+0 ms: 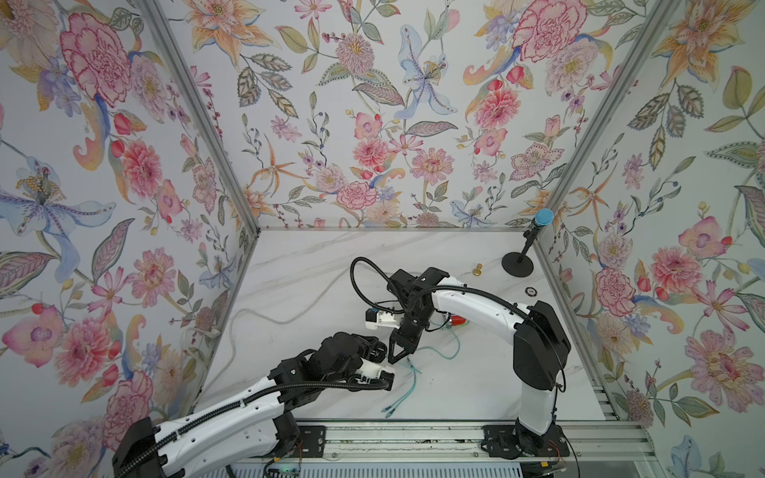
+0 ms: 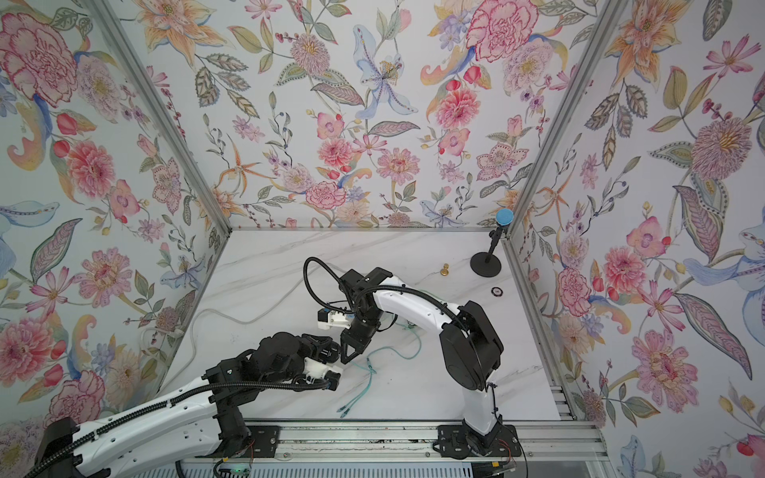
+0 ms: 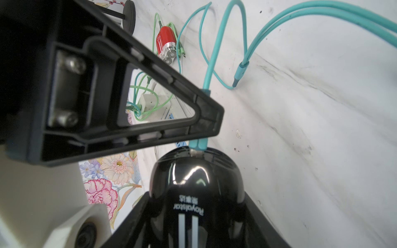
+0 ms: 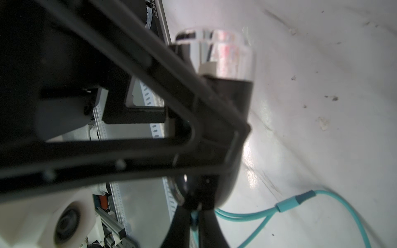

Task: Charge the electric shaver
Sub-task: Insert the charging cable into the electric shaver.

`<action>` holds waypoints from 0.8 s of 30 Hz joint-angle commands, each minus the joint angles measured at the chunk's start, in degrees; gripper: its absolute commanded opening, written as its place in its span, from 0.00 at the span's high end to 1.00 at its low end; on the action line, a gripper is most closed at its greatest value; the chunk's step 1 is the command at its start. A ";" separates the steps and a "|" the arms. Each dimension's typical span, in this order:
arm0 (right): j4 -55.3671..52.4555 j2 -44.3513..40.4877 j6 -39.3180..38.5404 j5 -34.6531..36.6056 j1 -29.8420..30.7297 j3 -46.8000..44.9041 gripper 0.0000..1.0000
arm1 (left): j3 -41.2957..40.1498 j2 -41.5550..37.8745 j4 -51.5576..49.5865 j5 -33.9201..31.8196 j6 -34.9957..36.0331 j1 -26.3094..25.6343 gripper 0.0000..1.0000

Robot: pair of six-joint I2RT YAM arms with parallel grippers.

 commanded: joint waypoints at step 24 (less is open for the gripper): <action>7.48 4.99 -5.86 -2.50 -2.03 9.11 1.00 | -4.72 0.22 15.79 9.42 -6.86 -4.80 1.00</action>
